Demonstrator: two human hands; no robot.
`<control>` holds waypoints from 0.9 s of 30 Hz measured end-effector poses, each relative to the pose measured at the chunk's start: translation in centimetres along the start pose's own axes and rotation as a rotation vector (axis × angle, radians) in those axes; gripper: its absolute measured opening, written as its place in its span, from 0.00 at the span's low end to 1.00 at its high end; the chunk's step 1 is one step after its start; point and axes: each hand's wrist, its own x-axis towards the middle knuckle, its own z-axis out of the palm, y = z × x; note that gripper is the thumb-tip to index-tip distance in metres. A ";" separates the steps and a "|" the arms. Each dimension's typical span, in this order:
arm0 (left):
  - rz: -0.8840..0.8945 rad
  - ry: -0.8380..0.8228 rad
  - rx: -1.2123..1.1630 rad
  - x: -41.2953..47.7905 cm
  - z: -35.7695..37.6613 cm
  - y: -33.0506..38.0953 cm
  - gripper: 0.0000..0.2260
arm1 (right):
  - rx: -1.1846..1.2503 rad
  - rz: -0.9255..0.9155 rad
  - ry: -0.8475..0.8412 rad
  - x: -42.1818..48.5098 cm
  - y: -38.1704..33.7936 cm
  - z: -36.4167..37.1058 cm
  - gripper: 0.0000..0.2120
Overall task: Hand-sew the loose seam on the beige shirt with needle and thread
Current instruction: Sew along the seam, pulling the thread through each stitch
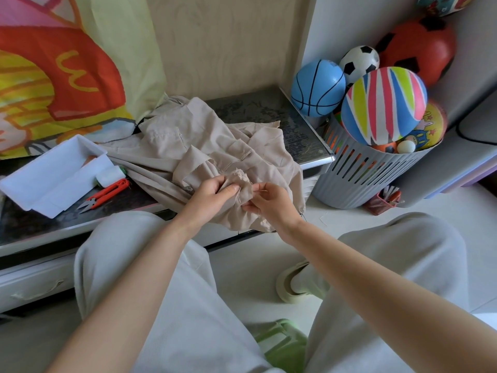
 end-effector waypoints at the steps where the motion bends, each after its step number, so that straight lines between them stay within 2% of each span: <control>1: -0.016 -0.011 -0.003 0.0 0.0 -0.1 0.08 | 0.004 -0.001 -0.003 0.0 -0.1 0.0 0.05; 4: -0.064 -0.024 -0.008 0.2 0.0 -0.3 0.07 | -0.019 -0.020 -0.029 -0.3 -0.4 0.2 0.04; 6: -0.065 -0.014 -0.005 0.1 -0.2 -0.2 0.17 | -0.025 -0.017 -0.044 -0.4 -0.4 0.3 0.06; 7: -0.059 -0.007 0.007 0.0 -0.2 -0.1 0.20 | -0.027 -0.011 -0.051 -0.4 -0.4 0.2 0.07; 11: -0.054 0.015 0.051 0.1 -0.2 -0.3 0.14 | -0.005 0.009 -0.100 -0.6 -0.7 0.2 0.06; 13: -0.063 0.038 0.045 0.3 -0.1 -0.3 0.09 | 0.057 0.026 -0.115 -0.8 -1.1 0.3 0.04; 15: -0.069 0.059 0.038 0.4 0.1 -0.4 0.08 | 0.035 0.022 -0.080 -0.9 -1.3 0.6 0.06; 17: -0.084 0.063 0.039 0.3 0.1 -0.3 0.08 | -0.182 -0.083 0.016 -0.8 -1.0 0.7 0.06; 20: -0.082 0.071 0.024 0.4 0.1 -0.4 0.08 | -0.445 -0.381 0.151 -1.3 -0.9 0.6 0.07; 23: -0.082 0.071 0.003 0.4 -0.1 -0.3 0.10 | -0.626 -0.667 0.170 -1.5 -1.1 0.2 0.03; 25: -0.088 0.060 -0.011 0.5 -0.2 -0.4 0.08 | -0.698 -0.660 0.120 -1.4 -0.9 0.2 0.05; 27: -0.106 0.043 -0.049 0.4 -0.2 -0.3 0.13 | -0.700 -0.613 0.108 -1.2 -0.8 0.3 0.07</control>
